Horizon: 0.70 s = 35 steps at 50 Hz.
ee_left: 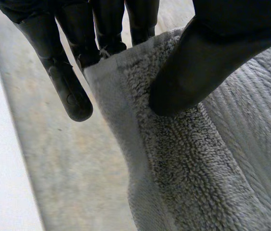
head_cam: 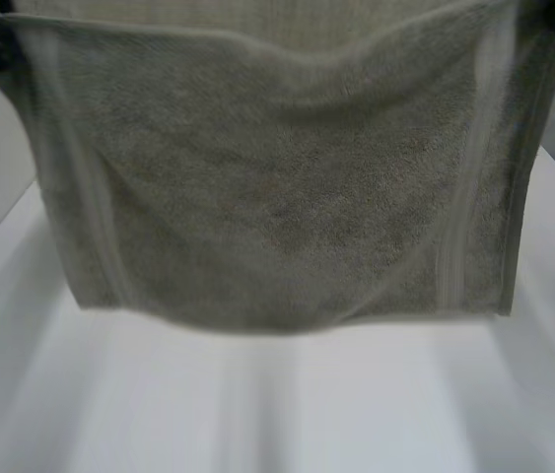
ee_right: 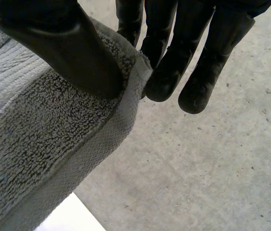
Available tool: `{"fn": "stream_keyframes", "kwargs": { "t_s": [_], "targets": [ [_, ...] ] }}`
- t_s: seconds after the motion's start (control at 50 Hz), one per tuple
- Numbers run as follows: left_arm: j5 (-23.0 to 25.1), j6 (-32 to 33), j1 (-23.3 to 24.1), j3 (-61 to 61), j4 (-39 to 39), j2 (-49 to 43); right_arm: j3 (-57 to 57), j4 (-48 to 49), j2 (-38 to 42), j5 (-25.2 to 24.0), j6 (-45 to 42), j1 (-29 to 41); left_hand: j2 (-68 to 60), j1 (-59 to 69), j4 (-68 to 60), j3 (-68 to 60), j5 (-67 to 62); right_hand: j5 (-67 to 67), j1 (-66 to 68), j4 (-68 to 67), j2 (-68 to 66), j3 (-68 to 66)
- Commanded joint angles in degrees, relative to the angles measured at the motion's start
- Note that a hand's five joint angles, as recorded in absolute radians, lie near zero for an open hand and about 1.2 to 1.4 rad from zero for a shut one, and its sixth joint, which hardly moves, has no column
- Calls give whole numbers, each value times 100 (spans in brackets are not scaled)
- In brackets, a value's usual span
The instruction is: Fold the towel.
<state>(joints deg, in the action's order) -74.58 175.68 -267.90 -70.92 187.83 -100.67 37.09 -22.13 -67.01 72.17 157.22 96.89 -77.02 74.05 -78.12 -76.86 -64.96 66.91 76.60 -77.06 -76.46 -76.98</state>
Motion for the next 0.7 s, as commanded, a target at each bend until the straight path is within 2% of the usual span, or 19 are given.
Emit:
{"fn": "stream_keyframes", "kwargs": {
  "t_s": [0.02, 0.1, 0.14, 0.16, 0.2, 0.32, 0.44, 0.46, 0.48, 0.52, 0.54, 0.58, 0.64, 0.68, 0.7],
  "targets": [
    [-372, 81, 528, 2113, -432, -1611, -1903, 51, 1496, 850, -700, 725, -298, 595, -188, -314, -504, 309, 340, -294, -354, -302],
    [-513, 72, 572, 2935, -414, -2062, -2707, 324, 1911, 1018, -727, 858, -298, 595, -188, -314, -504, 309, 340, -294, -354, -302],
    [-627, 63, 642, 3809, -344, -2403, -3250, 883, 2113, 1071, -710, 866, -298, 595, -188, -314, -504, 309, 340, -294, -354, -302],
    [-628, 63, 643, 3814, -344, -2405, -3252, 886, 2114, 1071, -710, 866, -298, 595, -188, -314, -504, 309, 340, -294, -354, -302],
    [-890, 54, 669, 4566, -125, -2632, -3366, 1603, 2079, 1079, -631, 866, -298, 595, -188, -314, -504, 309, 340, -294, -354, -302],
    [-1260, -34, 678, 4939, 386, -2624, -3287, 2398, 1824, 1079, -411, 866, -298, 595, -188, -314, -504, 309, 340, -294, -354, -302],
    [-1269, -95, 687, 4420, 641, -2492, -3041, 2371, 1797, 701, -262, 858, -298, 595, -188, -314, -504, 309, 340, -294, -354, -302],
    [-1252, -104, 687, 4142, 641, -2492, -2867, 2250, 1815, 501, -270, 814, -298, 595, -188, -314, -504, 309, 340, -294, -354, -302],
    [-1252, -104, 687, 4139, 641, -2492, -2865, 2248, 1815, 499, -270, 814, -298, 595, -188, -314, -504, 309, 340, -294, -354, -302],
    [-1156, -104, 660, 3361, 614, -2449, -2315, 1855, 1832, 45, -270, 735, -298, 595, -188, -314, -504, 309, 340, -294, -354, -302],
    [-1155, -104, 660, 3357, 614, -2449, -2312, 1853, 1832, 42, -270, 735, -298, 595, -188, -314, -504, 309, 340, -294, -354, -302],
    [-814, -86, 590, 2316, 649, -2379, -1560, 1468, 1876, -430, -296, 595, -298, 595, -188, -314, -504, 309, 340, -294, -354, -302],
    [-566, -69, 564, 1757, 693, -2361, -1090, 1317, 1929, -661, -332, 515, -298, 595, -188, -314, -504, 309, 340, -294, -354, -302],
    [-24, -16, 511, 751, 859, -2378, -41, 1273, 1947, -1072, -480, 392, -298, 595, -188, -314, -504, 309, 340, -294, -354, -302],
    [-21, -16, 511, 746, 860, -2378, -35, 1273, 1947, -1074, -481, 392, -298, 595, -188, -314, -504, 309, 340, -294, -354, -302]
  ]
}}
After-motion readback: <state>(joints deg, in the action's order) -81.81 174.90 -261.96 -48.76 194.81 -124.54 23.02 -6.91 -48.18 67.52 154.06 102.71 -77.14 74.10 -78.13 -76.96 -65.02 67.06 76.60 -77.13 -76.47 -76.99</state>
